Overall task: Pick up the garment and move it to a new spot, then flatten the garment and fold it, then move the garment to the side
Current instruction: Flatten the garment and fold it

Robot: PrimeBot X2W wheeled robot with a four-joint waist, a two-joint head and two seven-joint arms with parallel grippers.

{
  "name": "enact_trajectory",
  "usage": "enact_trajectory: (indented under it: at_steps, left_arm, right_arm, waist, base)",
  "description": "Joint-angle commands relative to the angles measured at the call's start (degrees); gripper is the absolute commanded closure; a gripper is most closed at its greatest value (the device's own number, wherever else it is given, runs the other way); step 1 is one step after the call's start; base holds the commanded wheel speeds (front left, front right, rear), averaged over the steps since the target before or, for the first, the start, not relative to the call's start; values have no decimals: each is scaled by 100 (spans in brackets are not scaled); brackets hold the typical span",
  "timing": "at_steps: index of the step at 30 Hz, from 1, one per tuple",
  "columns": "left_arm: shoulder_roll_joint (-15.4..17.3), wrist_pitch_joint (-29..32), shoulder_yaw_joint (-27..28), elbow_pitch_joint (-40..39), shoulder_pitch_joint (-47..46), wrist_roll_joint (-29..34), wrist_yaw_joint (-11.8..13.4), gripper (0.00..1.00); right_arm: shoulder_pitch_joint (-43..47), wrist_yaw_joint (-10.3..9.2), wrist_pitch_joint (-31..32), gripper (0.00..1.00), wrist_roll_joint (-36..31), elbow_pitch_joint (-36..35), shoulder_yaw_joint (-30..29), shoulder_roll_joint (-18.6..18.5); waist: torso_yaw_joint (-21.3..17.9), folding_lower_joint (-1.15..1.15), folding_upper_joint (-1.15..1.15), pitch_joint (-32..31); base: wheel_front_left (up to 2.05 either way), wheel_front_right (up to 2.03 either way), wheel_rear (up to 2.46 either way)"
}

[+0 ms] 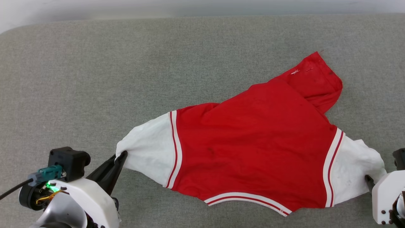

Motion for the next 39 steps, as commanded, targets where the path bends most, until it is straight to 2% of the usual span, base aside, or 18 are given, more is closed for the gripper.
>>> enact_trajectory:
  at_steps: [1,2,3,4,10,15,21,26,31,39]
  left_arm:
    - [3,17,8,-9,-70,-5,-26,100]
    - [14,26,8,-2,-76,-15,-25,100]
    - [20,32,9,9,-83,-23,-23,100]
    - [28,30,10,20,-84,-26,-21,100]
    - [53,11,41,77,101,-132,-52,100]
    - [60,-129,204,29,285,-251,-15,100]
    - [336,-174,701,-336,355,-292,82,100]
    - [482,-337,1320,-656,16,-487,171,100]
    - [673,-477,1825,-797,-497,-706,140,100]
    - [1017,-619,2351,-736,-1614,-669,325,100]
  right_arm:
    - [49,22,45,0,64,219,207,123]
    - [68,27,68,12,104,307,289,149]
    - [88,45,99,62,133,385,393,148]
    - [96,47,92,100,166,433,469,149]
    - [-27,43,-133,100,353,215,625,4]
    - [-78,9,-184,100,709,-357,650,-309]
    - [-302,10,165,100,1438,-1332,533,-625]
    - [-853,10,500,100,2077,-1944,282,-841]
    - [-1681,10,637,100,2574,-2210,-8,-776]
    - [-2934,10,642,100,2671,-2235,-42,-746]
  waist:
    - [8,0,0,3]
    - [11,0,0,-2]
    - [14,0,0,-15]
    - [13,0,0,-38]
    - [-119,0,0,-319]
    - [-322,0,0,-754]
    - [-568,0,0,-1133]
    - [-715,0,0,-1320]
    - [-832,0,0,-1425]
    - [-907,0,0,-1480]
  base:
    - [0,0,0]
    - [0,0,0]
    - [0,0,0]
    - [0,0,0]
    - [0,0,0]
    - [0,0,0]
    - [0,0,0]
    - [0,0,0]
    - [0,0,0]
    - [0,0,0]
